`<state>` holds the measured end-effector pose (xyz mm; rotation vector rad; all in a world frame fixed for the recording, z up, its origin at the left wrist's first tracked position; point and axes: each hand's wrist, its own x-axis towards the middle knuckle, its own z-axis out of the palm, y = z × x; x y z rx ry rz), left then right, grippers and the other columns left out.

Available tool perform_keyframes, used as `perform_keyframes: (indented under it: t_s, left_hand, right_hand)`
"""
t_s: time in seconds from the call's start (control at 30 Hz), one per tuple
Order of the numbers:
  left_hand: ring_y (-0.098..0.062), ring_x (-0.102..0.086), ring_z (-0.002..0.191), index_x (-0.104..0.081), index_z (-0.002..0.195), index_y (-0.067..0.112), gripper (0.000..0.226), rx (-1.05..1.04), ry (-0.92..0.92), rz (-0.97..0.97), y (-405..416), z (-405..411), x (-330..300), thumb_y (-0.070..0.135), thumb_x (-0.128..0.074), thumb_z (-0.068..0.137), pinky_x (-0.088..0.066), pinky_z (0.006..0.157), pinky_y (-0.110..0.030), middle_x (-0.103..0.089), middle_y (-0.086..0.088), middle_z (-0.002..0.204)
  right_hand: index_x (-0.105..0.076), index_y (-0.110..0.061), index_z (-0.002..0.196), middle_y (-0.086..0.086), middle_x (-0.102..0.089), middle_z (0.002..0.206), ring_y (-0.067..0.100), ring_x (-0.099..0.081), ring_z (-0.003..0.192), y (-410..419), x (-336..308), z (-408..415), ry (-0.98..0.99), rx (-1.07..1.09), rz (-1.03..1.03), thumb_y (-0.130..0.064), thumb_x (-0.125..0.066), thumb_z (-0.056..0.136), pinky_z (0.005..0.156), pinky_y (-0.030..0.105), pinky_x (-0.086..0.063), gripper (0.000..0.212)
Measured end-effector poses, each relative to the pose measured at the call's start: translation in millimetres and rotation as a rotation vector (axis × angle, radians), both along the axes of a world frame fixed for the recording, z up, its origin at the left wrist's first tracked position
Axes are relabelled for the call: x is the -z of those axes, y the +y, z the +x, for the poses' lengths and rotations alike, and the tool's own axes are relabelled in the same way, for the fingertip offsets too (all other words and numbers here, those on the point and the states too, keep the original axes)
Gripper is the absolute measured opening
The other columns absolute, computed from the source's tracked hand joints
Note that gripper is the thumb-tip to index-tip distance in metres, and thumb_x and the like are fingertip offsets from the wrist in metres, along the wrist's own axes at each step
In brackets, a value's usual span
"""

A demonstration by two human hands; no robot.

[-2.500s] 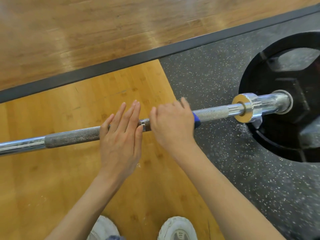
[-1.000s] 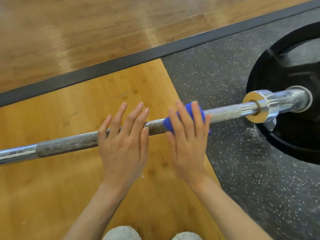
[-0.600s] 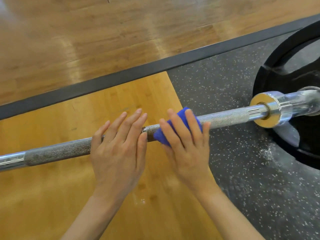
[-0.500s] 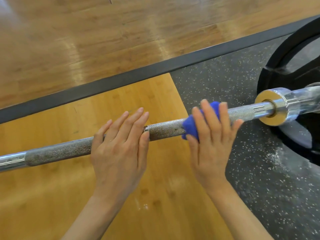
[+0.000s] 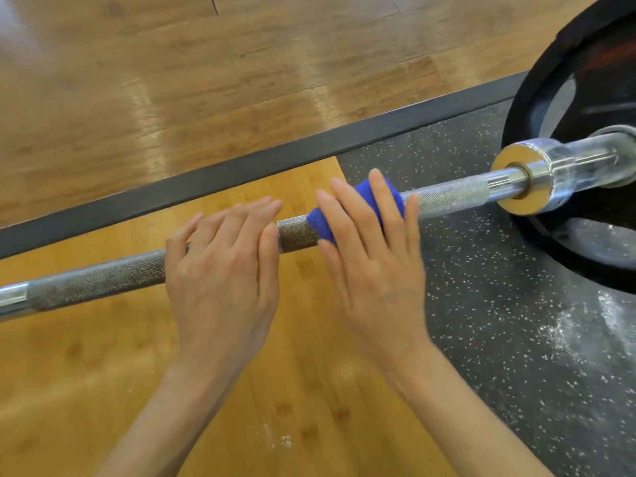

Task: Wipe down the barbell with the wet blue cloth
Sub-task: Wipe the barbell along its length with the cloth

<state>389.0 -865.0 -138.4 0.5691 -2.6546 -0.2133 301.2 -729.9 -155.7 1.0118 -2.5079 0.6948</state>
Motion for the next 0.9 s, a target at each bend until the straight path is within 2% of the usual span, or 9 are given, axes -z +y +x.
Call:
perform_keyframes:
  t_s: [0.07,0.17,0.3,0.43,0.57,0.63,0.73,0.83,0.9]
  left_hand:
    - [-0.02,-0.06,0.12,-0.064,0.135,0.023,0.042,0.02,0.007,-0.028,-4.3,-1.9,2.0,0.029,-0.029,0.112,-0.037,0.104,-0.043,-0.065,0.009,0.134]
    - [-0.021,-0.057,0.129,-0.062,0.137,0.024,0.042,0.014,0.022,-0.03,-8.3,-7.6,4.1,0.03,-0.029,0.112,-0.034,0.106,-0.041,-0.061,0.009,0.141]
    - [-0.019,-0.054,0.134,-0.056,0.144,0.023,0.043,0.015,0.034,-0.036,-15.1,-11.9,6.4,0.029,-0.029,0.112,-0.031,0.109,-0.038,-0.055,0.009,0.147]
    - [-0.017,-0.05,0.138,-0.057,0.144,0.022,0.044,0.027,0.038,-0.003,-17.9,-15.6,5.0,0.029,-0.028,0.111,-0.029,0.112,-0.037,-0.055,0.01,0.147]
    - [-0.017,-0.05,0.138,-0.061,0.14,0.023,0.044,0.001,0.065,0.028,-16.1,-17.4,5.1,0.028,-0.029,0.111,-0.027,0.113,-0.038,-0.057,0.011,0.144]
    - [-0.017,-0.05,0.138,-0.061,0.139,0.023,0.044,0.019,0.055,0.034,-16.2,-16.9,4.8,0.028,-0.028,0.11,-0.026,0.113,-0.037,-0.058,0.01,0.144]
    - [-0.017,-0.05,0.138,-0.06,0.14,0.023,0.043,0.015,0.055,0.033,-14.7,-16.7,2.5,0.028,-0.029,0.11,-0.023,0.114,-0.032,-0.057,0.011,0.144]
    - [-0.017,-0.047,0.14,-0.059,0.141,0.022,0.043,0.013,0.051,0.031,-12.5,-12.1,3.3,0.028,-0.029,0.11,-0.021,0.115,-0.03,-0.055,0.011,0.146]
    - [-0.018,-0.046,0.141,-0.057,0.143,0.023,0.044,0.022,0.033,0.036,-12.2,-9.1,4.2,0.028,-0.029,0.11,-0.021,0.116,-0.031,-0.054,0.01,0.148]
  right_hand:
    - [-0.053,-0.016,0.145,0.005,-0.051,0.151,0.033,-0.034,0.147,14.1,4.3,-19.3,0.069,0.023,0.055,-0.037,-0.027,0.111,0.125,0.049,-0.005,0.048]
    - [-0.059,-0.012,0.138,0.006,-0.055,0.146,0.036,-0.032,0.147,-10.9,0.0,-18.8,-0.049,0.125,-0.053,-0.036,-0.025,0.11,0.125,0.051,-0.007,0.05]
    - [-0.064,-0.012,0.133,0.005,-0.061,0.138,0.032,-0.042,0.143,-20.7,1.4,-24.2,0.039,-0.025,-0.003,-0.037,-0.026,0.111,0.126,0.046,-0.005,0.05]
    - [-0.063,-0.012,0.132,0.003,-0.06,0.138,0.033,-0.036,0.146,-15.5,-5.9,-36.6,-0.052,0.16,-0.061,-0.033,-0.03,0.109,0.125,0.044,-0.001,0.045]
    - [-0.07,-0.014,0.109,0.001,-0.068,0.107,0.031,-0.055,0.124,-37.1,-11.4,-29.4,-0.021,0.027,-0.022,-0.031,-0.031,0.109,0.125,0.05,-0.012,0.042]
    - [-0.07,-0.015,0.099,0.001,-0.066,0.095,0.029,-0.059,0.113,-24.1,-14.2,-47.7,0.012,0.08,0.011,-0.034,-0.029,0.11,0.125,0.052,-0.012,0.046]
    - [-0.069,-0.014,0.098,0.001,-0.065,0.097,0.029,-0.056,0.117,-25.8,-16.0,-42.2,-0.046,0.173,-0.033,-0.03,-0.032,0.109,0.125,0.051,-0.01,0.042]
    - [-0.07,-0.016,0.101,-0.001,-0.066,0.098,0.026,-0.057,0.117,-26.9,-13.1,-34.0,-0.005,0.04,0.012,-0.031,-0.031,0.109,0.125,0.05,-0.013,0.042]
    - [-0.07,-0.017,0.1,-0.001,-0.067,0.097,0.027,-0.058,0.119,-16.3,-15.7,-45.3,-0.023,0.055,0.035,-0.036,-0.025,0.111,0.125,0.051,-0.011,0.05]
